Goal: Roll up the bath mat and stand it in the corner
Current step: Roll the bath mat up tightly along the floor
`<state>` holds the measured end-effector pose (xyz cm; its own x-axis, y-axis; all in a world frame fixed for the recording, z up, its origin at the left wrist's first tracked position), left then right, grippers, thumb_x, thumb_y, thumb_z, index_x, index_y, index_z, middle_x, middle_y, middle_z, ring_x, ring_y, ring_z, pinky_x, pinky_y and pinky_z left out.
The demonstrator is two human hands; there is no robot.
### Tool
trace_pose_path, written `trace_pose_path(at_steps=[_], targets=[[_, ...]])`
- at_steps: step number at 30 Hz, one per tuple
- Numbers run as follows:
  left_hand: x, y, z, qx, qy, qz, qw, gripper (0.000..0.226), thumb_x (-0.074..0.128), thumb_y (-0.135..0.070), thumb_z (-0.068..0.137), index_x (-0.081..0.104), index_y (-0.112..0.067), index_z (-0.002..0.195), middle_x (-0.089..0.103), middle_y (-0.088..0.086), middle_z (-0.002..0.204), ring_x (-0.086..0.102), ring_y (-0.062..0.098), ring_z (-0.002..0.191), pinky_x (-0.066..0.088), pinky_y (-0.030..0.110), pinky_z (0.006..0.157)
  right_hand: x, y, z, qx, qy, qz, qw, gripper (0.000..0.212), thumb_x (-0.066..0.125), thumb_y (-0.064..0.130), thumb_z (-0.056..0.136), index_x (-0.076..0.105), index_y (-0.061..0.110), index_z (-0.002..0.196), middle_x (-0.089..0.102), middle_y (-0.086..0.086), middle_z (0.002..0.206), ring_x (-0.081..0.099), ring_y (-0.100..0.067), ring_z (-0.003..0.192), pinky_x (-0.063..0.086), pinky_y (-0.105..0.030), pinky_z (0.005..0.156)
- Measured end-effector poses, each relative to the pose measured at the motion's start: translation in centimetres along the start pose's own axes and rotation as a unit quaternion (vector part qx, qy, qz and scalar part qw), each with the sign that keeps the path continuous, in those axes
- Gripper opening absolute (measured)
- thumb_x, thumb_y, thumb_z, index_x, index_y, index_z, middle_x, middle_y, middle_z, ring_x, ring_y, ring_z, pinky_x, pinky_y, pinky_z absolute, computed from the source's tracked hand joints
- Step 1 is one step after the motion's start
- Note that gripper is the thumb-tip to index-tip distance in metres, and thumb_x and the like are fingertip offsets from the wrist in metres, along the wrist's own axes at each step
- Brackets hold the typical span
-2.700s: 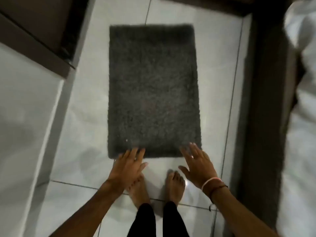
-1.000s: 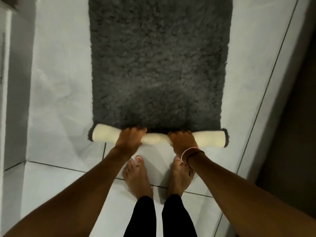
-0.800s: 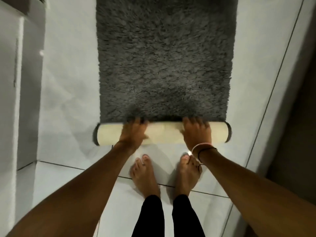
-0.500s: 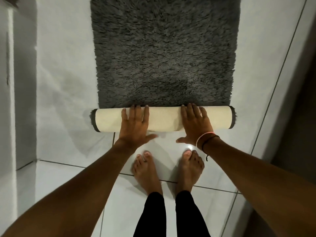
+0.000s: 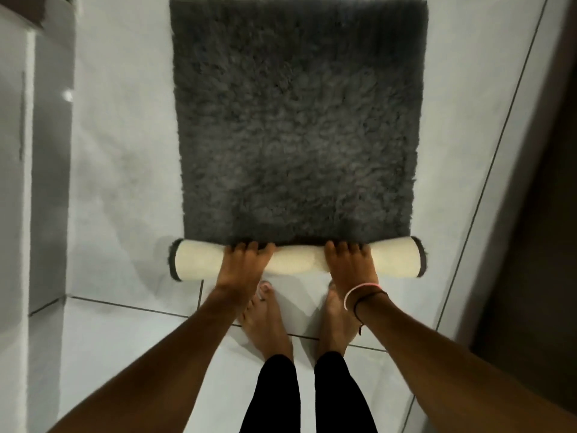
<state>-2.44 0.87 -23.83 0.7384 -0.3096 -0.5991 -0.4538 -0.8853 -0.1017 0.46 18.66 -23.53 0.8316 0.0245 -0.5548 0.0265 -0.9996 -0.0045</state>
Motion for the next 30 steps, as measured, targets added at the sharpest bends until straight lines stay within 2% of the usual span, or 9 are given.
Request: trace_pose_path(at_steps=[5, 10, 12, 16, 19, 22, 24, 27, 30], targets=[[0.7, 0.3, -0.1, 0.003, 0.068, 0.015, 0.998, 0.064, 0.068, -0.028, 0.091, 0.040, -0.030, 0.148, 0.054, 0.006, 0.145, 0.048, 0.032, 0.136, 0.034, 0.052, 0.115, 1.9, -0.6, -0.9, 0.017, 0.118, 0.074, 0.990, 0.054, 0.067, 0.023, 0.093, 0.049, 0.019, 0.144, 0.059, -0.013, 0.143, 0.055, -0.035, 0.133, 0.043, -0.046, 0.112], [-5.3, 2.7, 0.3, -0.069, -0.169, -0.005, 0.983, 0.073, 0.060, -0.008, 0.092, 0.029, -0.017, 0.157, 0.039, 0.022, 0.152, 0.043, 0.040, 0.134, 0.035, 0.054, 0.113, -6.6, -3.1, 0.2, 0.061, -0.205, 0.068, 0.974, 0.043, 0.052, 0.021, 0.099, 0.049, 0.015, 0.142, 0.061, -0.011, 0.132, 0.055, -0.033, 0.126, 0.040, -0.049, 0.111], [-6.4, 3.2, 0.9, -0.044, -0.194, -0.023, 0.980, 0.064, 0.055, -0.012, 0.095, 0.035, -0.016, 0.155, 0.042, 0.021, 0.152, 0.044, 0.039, 0.135, 0.037, 0.055, 0.111, -7.7, -3.0, 1.3, 0.002, -0.198, 0.067, 0.978, 0.047, 0.045, 0.038, 0.102, 0.050, 0.016, 0.143, 0.063, -0.011, 0.136, 0.055, -0.032, 0.129, 0.037, -0.047, 0.113], [-5.0, 3.1, 3.6, 0.013, -0.048, -0.007, 0.999, 0.092, 0.054, -0.056, 0.089, 0.011, -0.016, 0.161, 0.018, 0.025, 0.164, 0.020, 0.040, 0.150, 0.026, 0.057, 0.119, -5.1, -2.5, 3.6, -0.041, -0.015, -0.019, 0.999, 0.121, 0.055, 0.083, 0.076, 0.008, 0.012, 0.162, 0.020, -0.018, 0.168, 0.019, -0.035, 0.156, 0.014, -0.056, 0.126], [-4.1, 2.8, 4.9, 0.005, 0.019, 0.029, 0.999, 0.124, 0.064, -0.070, 0.076, -0.012, -0.017, 0.159, 0.000, 0.026, 0.166, 0.003, 0.043, 0.153, 0.017, 0.061, 0.121, -3.3, -1.5, 3.9, -0.020, 0.011, -0.061, 0.998, 0.153, 0.075, 0.080, 0.059, -0.010, 0.003, 0.160, 0.001, -0.028, 0.168, 0.004, -0.044, 0.156, 0.010, -0.062, 0.125], [-3.1, 1.7, 4.5, 0.001, 0.030, 0.095, 0.995, 0.145, 0.076, -0.071, 0.066, -0.019, -0.009, 0.157, -0.007, 0.035, 0.162, -0.001, 0.051, 0.151, 0.018, 0.069, 0.117, -2.7, -0.6, 3.3, 0.016, -0.061, -0.071, 0.995, 0.122, 0.081, 0.043, 0.081, -0.001, -0.001, 0.160, 0.013, -0.034, 0.164, 0.015, -0.048, 0.153, 0.020, -0.066, 0.121], [-2.5, 1.0, 3.5, -0.014, -0.019, 0.099, 0.995, 0.129, 0.077, -0.050, 0.080, -0.015, -0.006, 0.158, -0.001, 0.038, 0.161, 0.005, 0.053, 0.150, 0.022, 0.071, 0.115, -2.7, -0.2, 2.6, 0.023, -0.105, -0.049, 0.993, 0.093, 0.070, 0.019, 0.090, 0.009, 0.000, 0.159, 0.025, -0.033, 0.159, 0.026, -0.049, 0.148, 0.026, -0.065, 0.119], [-0.9, 0.2, 1.3, -0.026, -0.072, 0.079, 0.994, 0.094, 0.062, -0.024, 0.096, -0.006, -0.006, 0.159, 0.011, 0.040, 0.160, 0.017, 0.052, 0.149, 0.027, 0.070, 0.114, -1.4, 0.2, 0.7, 0.011, -0.132, -0.019, 0.991, 0.069, 0.055, 0.008, 0.091, 0.025, 0.003, 0.153, 0.038, -0.031, 0.150, 0.040, -0.048, 0.137, 0.032, -0.063, 0.114], [1.8, -0.3, -1.2, -0.024, -0.029, 0.068, 0.997, 0.096, 0.062, -0.046, 0.092, 0.003, -0.011, 0.160, 0.016, 0.036, 0.160, 0.020, 0.050, 0.148, 0.026, 0.067, 0.116, 0.7, 0.6, -1.3, 0.002, -0.126, 0.007, 0.992, 0.056, 0.040, 0.008, 0.092, 0.036, 0.006, 0.147, 0.045, -0.029, 0.145, 0.045, -0.046, 0.131, 0.034, -0.060, 0.112]])
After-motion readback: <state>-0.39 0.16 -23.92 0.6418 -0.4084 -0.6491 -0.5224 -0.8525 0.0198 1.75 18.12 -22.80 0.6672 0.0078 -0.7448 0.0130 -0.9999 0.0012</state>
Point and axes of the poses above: each hand's wrist, its own z-axis towards the middle knuckle, its own x-axis out of the palm, y = z × x, the point moved 8 cm from there along z, towards the middle knuckle
